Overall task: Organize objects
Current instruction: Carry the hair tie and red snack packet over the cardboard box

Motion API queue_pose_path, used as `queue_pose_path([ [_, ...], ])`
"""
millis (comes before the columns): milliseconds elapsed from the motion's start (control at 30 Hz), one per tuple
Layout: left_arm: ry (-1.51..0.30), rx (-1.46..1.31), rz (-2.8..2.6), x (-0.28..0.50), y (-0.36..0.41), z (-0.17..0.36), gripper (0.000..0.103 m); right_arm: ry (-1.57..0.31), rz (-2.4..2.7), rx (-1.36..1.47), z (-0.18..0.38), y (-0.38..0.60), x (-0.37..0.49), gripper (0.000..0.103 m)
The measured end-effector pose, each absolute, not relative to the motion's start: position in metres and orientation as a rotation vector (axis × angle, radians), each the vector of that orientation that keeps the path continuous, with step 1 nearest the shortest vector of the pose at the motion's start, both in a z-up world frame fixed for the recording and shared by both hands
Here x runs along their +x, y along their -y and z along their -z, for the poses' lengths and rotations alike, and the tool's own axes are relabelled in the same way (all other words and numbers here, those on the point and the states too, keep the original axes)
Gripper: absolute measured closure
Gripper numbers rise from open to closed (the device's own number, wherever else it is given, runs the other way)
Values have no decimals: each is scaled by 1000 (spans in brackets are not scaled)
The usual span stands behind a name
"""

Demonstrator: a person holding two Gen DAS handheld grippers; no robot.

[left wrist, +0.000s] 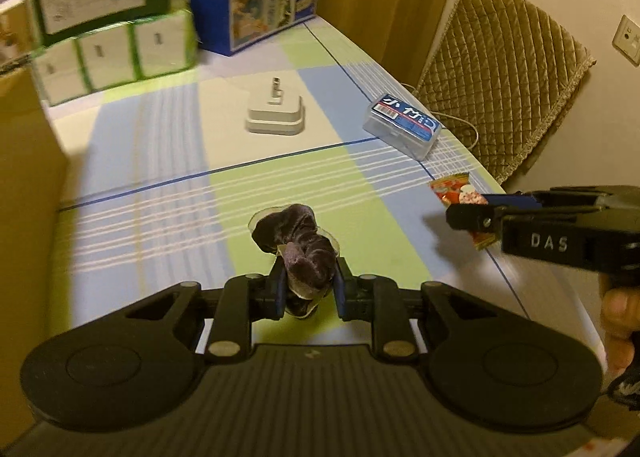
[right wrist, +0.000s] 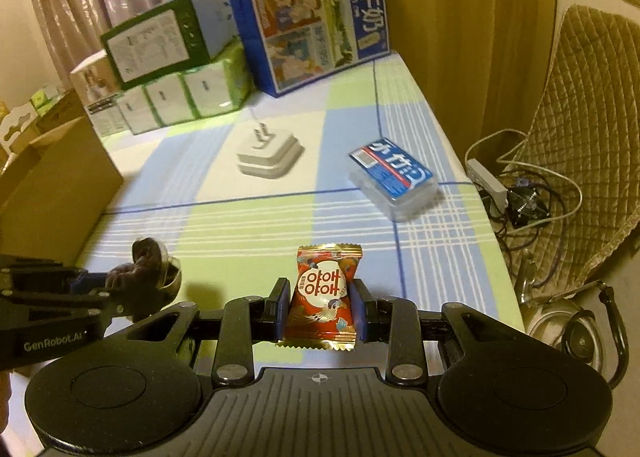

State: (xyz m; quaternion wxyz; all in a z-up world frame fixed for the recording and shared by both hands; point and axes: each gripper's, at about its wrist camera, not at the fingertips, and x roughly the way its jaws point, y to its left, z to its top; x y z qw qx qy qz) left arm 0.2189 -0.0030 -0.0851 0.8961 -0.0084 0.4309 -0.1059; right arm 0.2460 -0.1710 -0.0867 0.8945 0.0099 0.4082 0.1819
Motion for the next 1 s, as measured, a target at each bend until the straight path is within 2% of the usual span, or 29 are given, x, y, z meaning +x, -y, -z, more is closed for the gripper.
queue_pose_path([
  [533, -823, -28, 184, 112, -45, 3, 84, -758, -430, 6, 3, 121, 144, 74],
  [1000, -785, -32, 125, 39, -93, -29, 84, -741, -551, -23, -14, 63, 76, 74],
])
